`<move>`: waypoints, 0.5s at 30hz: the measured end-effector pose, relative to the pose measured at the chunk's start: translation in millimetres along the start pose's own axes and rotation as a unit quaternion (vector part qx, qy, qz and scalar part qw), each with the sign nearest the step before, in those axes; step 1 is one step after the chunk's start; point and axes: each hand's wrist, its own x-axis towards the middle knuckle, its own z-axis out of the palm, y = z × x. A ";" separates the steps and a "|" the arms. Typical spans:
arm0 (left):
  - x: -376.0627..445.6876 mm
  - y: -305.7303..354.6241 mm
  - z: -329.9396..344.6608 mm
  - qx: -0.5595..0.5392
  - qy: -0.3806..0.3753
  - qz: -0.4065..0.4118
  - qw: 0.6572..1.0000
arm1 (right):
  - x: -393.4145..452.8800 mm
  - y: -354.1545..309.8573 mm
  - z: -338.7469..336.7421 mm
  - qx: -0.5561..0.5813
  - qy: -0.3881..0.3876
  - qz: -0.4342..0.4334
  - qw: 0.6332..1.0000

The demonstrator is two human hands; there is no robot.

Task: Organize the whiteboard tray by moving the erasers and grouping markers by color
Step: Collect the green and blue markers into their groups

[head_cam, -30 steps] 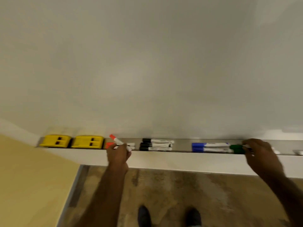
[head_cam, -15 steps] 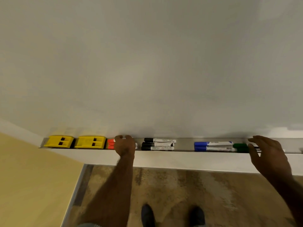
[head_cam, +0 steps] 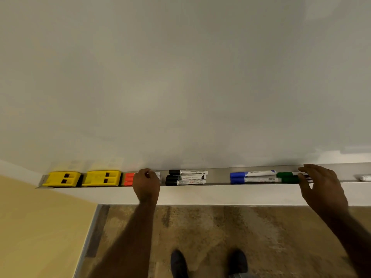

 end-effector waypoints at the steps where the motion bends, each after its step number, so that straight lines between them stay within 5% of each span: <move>1: -3.3 2.6 -1.1 -0.001 0.009 0.017 1.000 | -0.1 -0.7 0.9 0.005 0.002 0.007 1.000; 8: -56.5 62.4 26.0 -0.043 -0.053 0.237 0.969 | 2.9 16.6 -13.1 0.032 0.050 0.097 0.993; 15: -124.5 149.0 77.3 -0.088 -0.163 0.455 0.871 | 10.6 67.3 -50.6 0.018 0.080 0.217 0.973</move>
